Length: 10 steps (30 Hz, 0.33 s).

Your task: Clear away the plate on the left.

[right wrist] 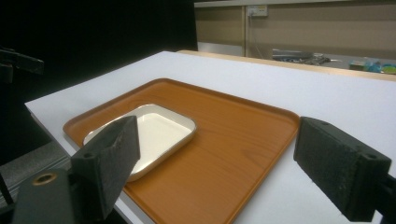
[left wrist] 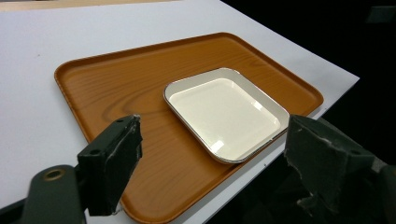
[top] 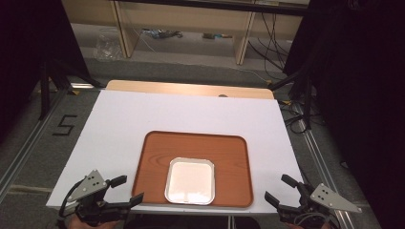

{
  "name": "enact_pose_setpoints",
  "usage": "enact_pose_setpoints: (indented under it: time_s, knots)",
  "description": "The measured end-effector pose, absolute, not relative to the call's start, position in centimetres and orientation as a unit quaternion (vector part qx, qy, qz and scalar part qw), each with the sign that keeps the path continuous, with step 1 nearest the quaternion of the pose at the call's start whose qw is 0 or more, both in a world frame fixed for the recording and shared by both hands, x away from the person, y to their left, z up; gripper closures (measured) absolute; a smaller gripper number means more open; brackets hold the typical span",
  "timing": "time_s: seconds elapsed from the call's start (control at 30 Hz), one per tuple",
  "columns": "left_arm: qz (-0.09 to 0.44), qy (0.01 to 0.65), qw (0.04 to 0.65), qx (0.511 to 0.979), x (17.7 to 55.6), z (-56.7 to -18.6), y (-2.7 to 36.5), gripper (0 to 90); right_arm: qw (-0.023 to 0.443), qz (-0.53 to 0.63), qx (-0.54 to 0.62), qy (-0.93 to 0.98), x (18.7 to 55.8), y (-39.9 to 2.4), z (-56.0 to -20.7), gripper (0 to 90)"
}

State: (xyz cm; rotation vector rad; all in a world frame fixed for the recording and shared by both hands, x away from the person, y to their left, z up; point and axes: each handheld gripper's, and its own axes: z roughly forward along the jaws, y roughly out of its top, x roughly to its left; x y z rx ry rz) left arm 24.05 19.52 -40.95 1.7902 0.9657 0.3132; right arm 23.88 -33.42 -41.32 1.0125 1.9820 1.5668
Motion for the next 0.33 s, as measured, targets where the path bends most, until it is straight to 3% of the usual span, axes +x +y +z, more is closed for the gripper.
enact_pose_setpoints:
  time_s: [0.33]
  knots:
    - [0.129,0.413,0.518,0.738,24.01,-40.94,19.54,19.0,0.21,0.562,0.366,0.712,23.86,-33.45,-41.23,15.3]
